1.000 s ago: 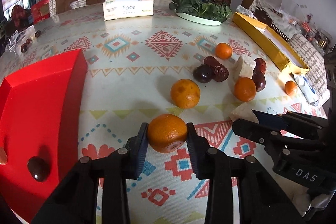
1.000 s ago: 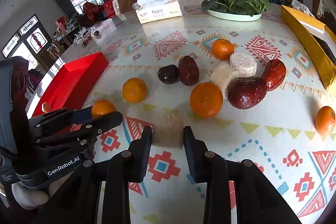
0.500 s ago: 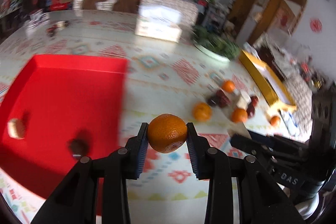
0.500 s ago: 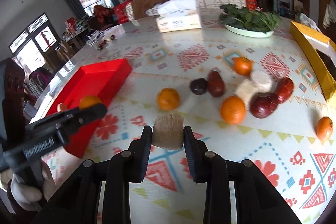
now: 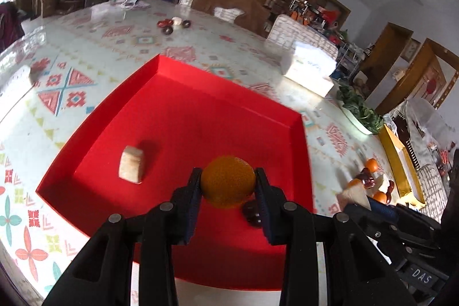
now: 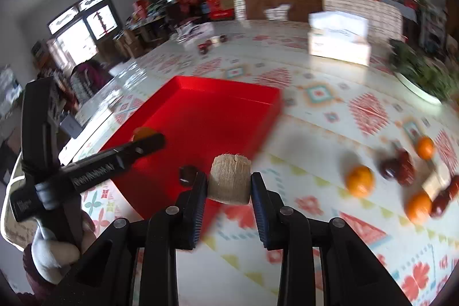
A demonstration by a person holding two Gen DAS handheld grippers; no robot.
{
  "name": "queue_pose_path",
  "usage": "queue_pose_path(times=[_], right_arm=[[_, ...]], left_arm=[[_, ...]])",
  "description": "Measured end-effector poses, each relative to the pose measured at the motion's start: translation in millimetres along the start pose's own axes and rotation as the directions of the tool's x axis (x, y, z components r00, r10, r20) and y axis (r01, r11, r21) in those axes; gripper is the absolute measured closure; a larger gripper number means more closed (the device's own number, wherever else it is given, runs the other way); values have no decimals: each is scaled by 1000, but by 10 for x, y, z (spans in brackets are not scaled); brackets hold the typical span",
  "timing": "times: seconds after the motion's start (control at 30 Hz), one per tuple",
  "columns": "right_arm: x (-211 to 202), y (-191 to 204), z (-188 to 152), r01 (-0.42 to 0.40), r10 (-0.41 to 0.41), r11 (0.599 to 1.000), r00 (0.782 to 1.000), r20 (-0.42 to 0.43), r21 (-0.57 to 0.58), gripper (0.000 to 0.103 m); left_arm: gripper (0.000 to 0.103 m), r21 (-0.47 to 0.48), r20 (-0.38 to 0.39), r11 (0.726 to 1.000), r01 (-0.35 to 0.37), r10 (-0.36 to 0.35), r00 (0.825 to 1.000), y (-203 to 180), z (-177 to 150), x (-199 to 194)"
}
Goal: Organize fruits
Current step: 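Carry the beige piece and orange into the red tray and open both tools, then move both tools back toward the remaining oranges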
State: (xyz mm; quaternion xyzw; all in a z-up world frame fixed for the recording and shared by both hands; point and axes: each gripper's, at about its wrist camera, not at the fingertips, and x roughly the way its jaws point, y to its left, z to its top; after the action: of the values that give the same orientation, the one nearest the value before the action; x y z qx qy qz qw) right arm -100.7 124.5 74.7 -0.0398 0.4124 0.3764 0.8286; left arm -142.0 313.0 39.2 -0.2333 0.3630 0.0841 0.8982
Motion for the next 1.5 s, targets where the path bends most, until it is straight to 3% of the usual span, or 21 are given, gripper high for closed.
queue_pose_path(times=[0.4, 0.47, 0.53, 0.7, 1.13, 1.5], right_arm=[[605, 248, 228, 2, -5, 999, 998, -69, -44, 69], [657, 250, 237, 0, -3, 999, 997, -72, -40, 69], [669, 250, 248, 8, -10, 999, 998, -63, -32, 69], [634, 200, 293, 12, -12, 1000, 999, -43, -3, 54], [136, -100, 224, 29, -35, 995, 997, 65, 96, 33], [-550, -852, -247, 94, -130, 962, 983, 126, 258, 31]], left_arm=[[69, -35, -28, 999, 3, -4, 1000, 209, -14, 127], [65, -44, -25, 999, 6, -7, 1000, 231, -16, 119], [54, -57, -17, 998, 10, -10, 1000, 263, -2, 99], [45, -78, -4, 997, 14, -14, 1000, 316, 24, 48], [35, -81, 44, 996, 30, -26, 999, 157, 46, -199], [31, 13, 88, 997, 71, -71, 994, -317, -50, -521]])
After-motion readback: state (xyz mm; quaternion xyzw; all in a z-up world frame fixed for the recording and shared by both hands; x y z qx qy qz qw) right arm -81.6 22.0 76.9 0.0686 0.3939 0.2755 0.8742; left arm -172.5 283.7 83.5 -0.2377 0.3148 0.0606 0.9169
